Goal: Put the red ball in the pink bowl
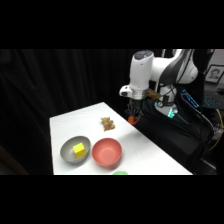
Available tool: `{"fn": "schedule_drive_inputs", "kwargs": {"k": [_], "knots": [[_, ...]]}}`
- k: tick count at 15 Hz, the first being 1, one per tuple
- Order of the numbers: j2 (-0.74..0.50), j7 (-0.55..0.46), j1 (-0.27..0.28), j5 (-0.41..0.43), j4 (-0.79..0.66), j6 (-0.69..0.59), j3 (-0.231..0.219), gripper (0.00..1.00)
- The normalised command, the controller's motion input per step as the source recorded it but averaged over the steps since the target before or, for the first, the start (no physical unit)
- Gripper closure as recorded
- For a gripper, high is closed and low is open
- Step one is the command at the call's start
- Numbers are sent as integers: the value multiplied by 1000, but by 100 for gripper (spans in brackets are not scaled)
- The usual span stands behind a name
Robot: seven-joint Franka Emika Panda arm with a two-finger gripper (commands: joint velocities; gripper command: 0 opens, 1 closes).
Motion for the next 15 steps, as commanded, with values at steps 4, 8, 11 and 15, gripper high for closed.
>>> {"fn": "schedule_drive_inputs", "kwargs": {"k": [4, 8, 11, 15], "knots": [[111, -171, -111, 61, 299, -180, 77, 98], [345, -144, -83, 65, 420, -116, 70, 97], [393, -152, -62, 69, 481, -127, 42, 97], [333, -166, -52, 59, 486, -179, -3, 97]]}}
